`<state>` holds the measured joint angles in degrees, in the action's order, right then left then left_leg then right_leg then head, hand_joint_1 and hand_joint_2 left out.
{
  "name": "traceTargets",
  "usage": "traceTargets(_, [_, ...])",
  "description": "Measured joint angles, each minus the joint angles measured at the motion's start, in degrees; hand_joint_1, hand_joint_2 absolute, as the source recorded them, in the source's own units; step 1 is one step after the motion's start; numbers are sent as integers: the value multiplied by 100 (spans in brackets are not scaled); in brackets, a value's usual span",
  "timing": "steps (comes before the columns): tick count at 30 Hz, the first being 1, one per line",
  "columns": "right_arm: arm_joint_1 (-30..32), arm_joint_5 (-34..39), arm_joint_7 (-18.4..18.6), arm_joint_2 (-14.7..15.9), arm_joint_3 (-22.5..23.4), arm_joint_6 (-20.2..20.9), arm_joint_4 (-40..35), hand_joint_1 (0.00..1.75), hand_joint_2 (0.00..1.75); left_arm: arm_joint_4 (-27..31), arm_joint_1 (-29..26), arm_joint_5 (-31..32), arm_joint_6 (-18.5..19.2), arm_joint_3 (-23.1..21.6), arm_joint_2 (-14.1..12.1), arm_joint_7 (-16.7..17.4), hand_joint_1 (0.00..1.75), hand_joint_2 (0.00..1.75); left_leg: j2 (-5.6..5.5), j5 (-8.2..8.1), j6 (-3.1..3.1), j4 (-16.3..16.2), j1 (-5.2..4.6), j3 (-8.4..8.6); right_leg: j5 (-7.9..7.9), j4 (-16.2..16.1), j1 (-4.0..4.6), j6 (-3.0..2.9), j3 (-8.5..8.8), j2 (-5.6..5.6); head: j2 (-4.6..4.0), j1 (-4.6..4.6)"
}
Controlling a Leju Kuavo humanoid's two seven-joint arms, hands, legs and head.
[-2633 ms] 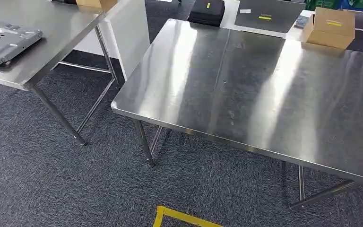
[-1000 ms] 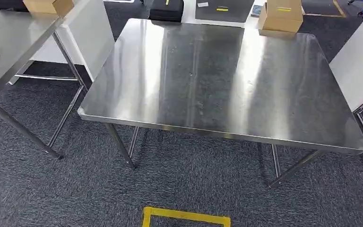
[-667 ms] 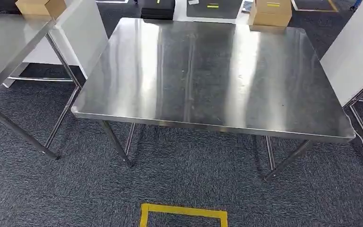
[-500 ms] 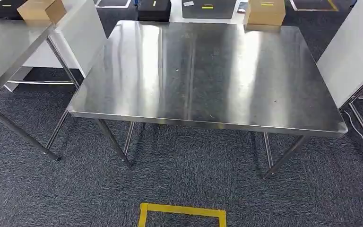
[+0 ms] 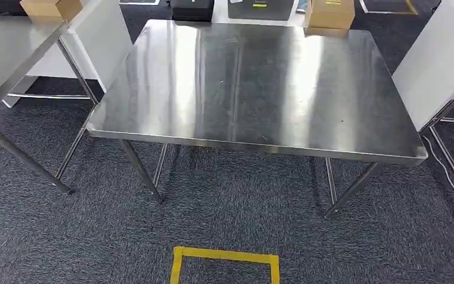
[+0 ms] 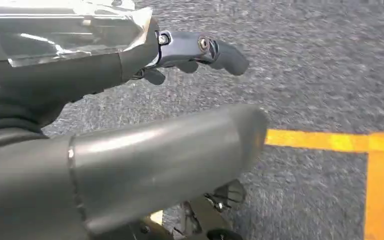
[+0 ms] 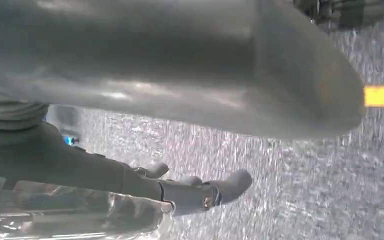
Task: Take the parts from the cabinet and place them on the table.
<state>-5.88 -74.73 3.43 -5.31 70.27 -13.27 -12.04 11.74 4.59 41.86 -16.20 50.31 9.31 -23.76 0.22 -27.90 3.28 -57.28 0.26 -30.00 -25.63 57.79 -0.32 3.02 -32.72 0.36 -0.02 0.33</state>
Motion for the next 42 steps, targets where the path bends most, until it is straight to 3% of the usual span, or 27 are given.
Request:
traceTargets(1, [-1,2,0,13,2,0,0,0,0,0,7,0,7,0,15,0,0,0,39,66,-10,54,8,-14,-107,114,-30,-10,-72,-16,0,11])
traceTargets(2, [-2,9,4,11,2,0,2,0,0,2,9,0,11,0,13,-2,0,0,37,108,38,63,6,-66,-338,383,-27,-55,-181,-15,0,22])
traceTargets(3, [-3,13,11,9,2,-2,2,0,0,2,9,7,26,0,15,-2,0,0,48,141,43,62,-5,-119,-592,820,-35,-90,-366,-16,0,37])
traceTargets(10, [-2,13,11,11,2,0,2,0,0,0,9,7,33,0,15,0,0,0,53,158,47,62,-10,-140,-677,992,-37,-96,-434,-15,0,39])
traceTargets(12, [-1,15,15,15,2,-2,2,0,0,0,7,7,44,0,17,0,0,0,67,198,57,58,-19,-207,-894,1489,-46,-91,-626,-15,0,33])
traceTargets(13, [9,17,26,22,2,-2,2,0,0,0,5,7,50,0,28,0,0,0,82,273,41,55,-20,-308,-957,1714,-47,-6,-629,-16,0,37])
traceTargets(14, [-6,15,26,44,2,0,0,0,0,0,7,7,50,0,35,0,0,0,85,371,-20,28,-19,-411,-507,93,-76,165,450,-47,0,50])
traceTargets(15, [-16,15,33,48,2,-2,2,0,0,0,8,17,50,0,35,9,0,0,95,417,-114,-34,-64,-461,-422,-196,-28,-35,525,-36,0,46])
traceTargets(16, [-7,17,39,50,2,-2,0,0,0,0,6,22,48,0,39,15,0,0,94,448,-152,-23,-47,-458,-402,-183,-13,-74,518,-36,0,44])
traceTargets(17, [-1,17,50,50,2,-2,2,0,0,0,2,24,46,0,39,17,0,0,94,475,-187,-30,-43,-473,-351,-214,-56,-138,498,-38,0,48])
traceTargets(18, [-10,17,59,42,2,-2,2,0,0,0,1,26,44,0,35,17,0,0,49,366,-228,-105,-12,-524,-302,-216,-121,-191,490,-54,0,52])
traceTargets(20, [-12,20,85,52,2,-4,2,0,0,0,-2,39,44,0,35,22,0,0,-2,-240,-309,-718,16,-737,-231,-213,-125,-283,417,-60,0,2])
traceTargets(21, [-12,22,112,55,2,-13,2,0,0,0,-2,66,44,-2,35,24,0,0,-15,-520,-346,-1188,37,-894,-197,-204,-122,-277,366,-63,0,7])
traceTargets(22, [-9,28,142,55,2,-15,2,0,0,0,-2,81,44,-2,33,39,0,0,-13,-692,-372,-1564,55,-1015,-166,-194,-123,-262,330,-62,0,4])
traceTargets(23, [-5,46,179,55,2,-20,2,0,0,0,-3,101,50,-4,35,52,0,0,-13,-734,-395,-1744,79,-1031,-132,-178,-131,-247,271,-60,0,4])
traceTargets(24, [-3,57,206,52,2,-22,2,0,0,0,-3,125,52,-4,35,63,0,0,-11,-650,-411,-1639,100,-918,-112,-160,-140,-216,233,-57,0,4])
traceTargets(25, [0,68,219,52,2,-24,2,0,0,0,-3,138,52,-7,35,74,0,0,-10,-463,-422,-1301,125,-669,-99,-139,-160,-196,200,-50,0,4])
traceTargets(27, [-15,81,267,50,2,-24,2,0,0,0,4,160,59,-11,35,87,0,0,-20,-85,-450,-319,176,-31,-81,-90,-188,-159,162,-40,0,-2])
traceTargets(28, [-23,85,282,61,2,-33,2,0,0,0,15,186,68,-17,48,96,0,0,-83,-181,-462,-83,152,100,-65,-73,-146,-124,126,-38,0,-26])
traceTargets(32, [-41,103,315,61,2,-37,2,0,0,0,13,212,70,-33,50,129,0,0,-75,-68,-229,-75,34,-26,66,-120,-122,101,54,-33,0,-33])
traceTargets(33, [-43,103,315,65,4,-39,2,0,0,0,19,221,70,-33,57,131,0,0,-49,19,-105,1,74,-37,25,-63,-131,119,5,-32,0,-24])
traceTargets(34, [-42,103,317,79,4,-39,2,0,0,0,24,221,68,-33,61,131,0,0,-37,61,-39,15,38,-87,-165,129,-136,76,-107,-35,0,-31])
traceTargets(36, [-42,105,319,61,4,-39,2,0,0,0,25,221,66,-33,61,133,0,0,-6,129,31,12,12,-189,-659,980,-137,-20,-443,-35,0,2])
traceTargets(38, [-35,105,313,63,4,-39,2,0,0,0,24,221,66,-33,66,133,0,0,18,200,50,6,-28,-287,-931,1676,-128,-5,-666,-34,0,7])
traceTargets(39, [-27,109,280,74,4,-39,2,0,0,0,22,221,66,-33,68,131,0,0,23,239,52,6,-51,-333,-910,1618,-109,33,-560,-34,0,0])
traceTargets(40, [-23,105,232,87,4,-35,2,0,0,0,21,197,66,-31,70,125,0,0,23,271,51,4,-68,-366,-808,1295,-93,68,-317,-35,0,4])
traceTargets(42, [-25,72,133,105,4,-11,2,0,0,0,21,140,48,-28,77,100,0,0,22,328,35,2,-95,-409,-508,161,-65,93,415,-38,0,4])
